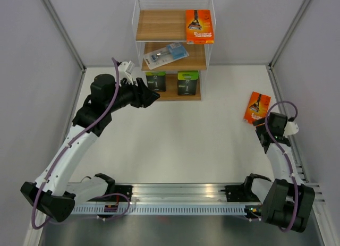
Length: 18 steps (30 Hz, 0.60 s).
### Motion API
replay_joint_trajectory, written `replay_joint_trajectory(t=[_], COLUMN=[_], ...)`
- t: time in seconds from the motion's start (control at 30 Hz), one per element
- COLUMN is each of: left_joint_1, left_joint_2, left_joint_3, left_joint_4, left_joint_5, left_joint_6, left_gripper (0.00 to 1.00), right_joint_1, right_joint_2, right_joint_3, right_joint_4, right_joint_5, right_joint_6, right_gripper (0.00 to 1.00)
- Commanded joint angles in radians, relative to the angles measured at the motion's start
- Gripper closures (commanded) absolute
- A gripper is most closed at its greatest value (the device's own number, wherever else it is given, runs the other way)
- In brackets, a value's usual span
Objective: Place and organize the shaving razors onto the shelf
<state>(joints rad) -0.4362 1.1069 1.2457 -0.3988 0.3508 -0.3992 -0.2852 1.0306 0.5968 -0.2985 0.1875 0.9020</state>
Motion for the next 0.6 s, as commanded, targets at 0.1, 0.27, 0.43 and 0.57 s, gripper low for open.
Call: replay_joint_trajectory(t=[0.1,0.27,0.43,0.57], left_joint_1=[-0.001,-0.003,-0.003,-0.003], left_joint_2=[-0.044,-0.070,-0.091,-0.091], left_joint_3=[-0.017,-0.057,-0.089,-0.103], left_joint_4=[-0.006,-0.005,-0.005,-0.008], left_joint_5=[0.011,-0.004,-0.029,-0.036], left_joint_6=[0.008,-0.010,-0.009,-0.001], left_gripper=[0.41,0.41,0.41,0.40], right_joint_1=[0.001,0.001,0.000,0.000], right_joint_2=[-0.056,0.037,0.120,0.178], right_joint_3=[-0.247,-0.279,-0.304,-0.318], right_joint_4=[0.272,0.438,0.604,0.705], right_joint_5=[-0.049,-0.010,0.004,0.021], right_joint_6=[0.239,0.282,0.305,0.311], right_gripper=[0.24,0.28,0.32,0.33])
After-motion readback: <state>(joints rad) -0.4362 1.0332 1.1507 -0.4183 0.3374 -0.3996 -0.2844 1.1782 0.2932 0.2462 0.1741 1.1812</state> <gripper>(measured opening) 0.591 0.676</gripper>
